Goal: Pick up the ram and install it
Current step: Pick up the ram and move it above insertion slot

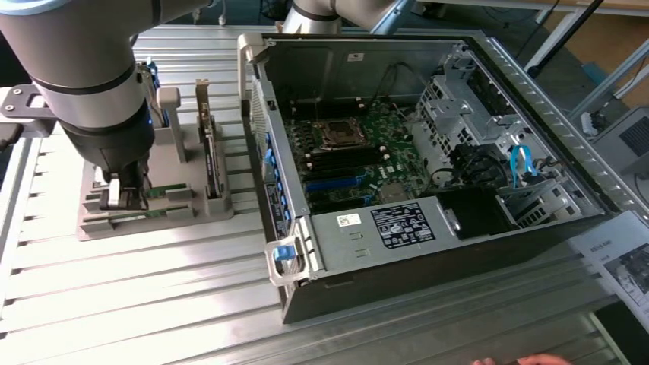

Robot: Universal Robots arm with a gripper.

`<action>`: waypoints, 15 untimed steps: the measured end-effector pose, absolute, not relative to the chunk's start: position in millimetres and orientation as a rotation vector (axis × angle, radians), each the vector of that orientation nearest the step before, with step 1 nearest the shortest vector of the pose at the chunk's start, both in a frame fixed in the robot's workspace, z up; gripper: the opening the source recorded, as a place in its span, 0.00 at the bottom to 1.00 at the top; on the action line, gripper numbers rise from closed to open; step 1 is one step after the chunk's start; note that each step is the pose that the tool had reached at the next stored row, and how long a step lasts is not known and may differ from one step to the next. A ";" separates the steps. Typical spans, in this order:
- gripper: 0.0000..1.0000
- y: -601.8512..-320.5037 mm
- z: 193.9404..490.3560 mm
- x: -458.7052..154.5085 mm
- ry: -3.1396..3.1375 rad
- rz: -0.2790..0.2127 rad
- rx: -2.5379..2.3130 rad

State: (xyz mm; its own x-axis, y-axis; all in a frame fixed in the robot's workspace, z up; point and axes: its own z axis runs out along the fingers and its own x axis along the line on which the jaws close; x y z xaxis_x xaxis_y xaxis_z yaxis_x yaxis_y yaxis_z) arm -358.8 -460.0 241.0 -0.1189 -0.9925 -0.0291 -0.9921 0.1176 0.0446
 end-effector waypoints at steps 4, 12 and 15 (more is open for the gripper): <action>0.36 -460.0 236.0 -358.8 -2.342 -0.083 2.080; 0.36 -460.0 226.7 -358.8 -2.343 -0.083 2.080; 0.36 -460.0 223.2 -358.8 -2.343 -0.083 2.080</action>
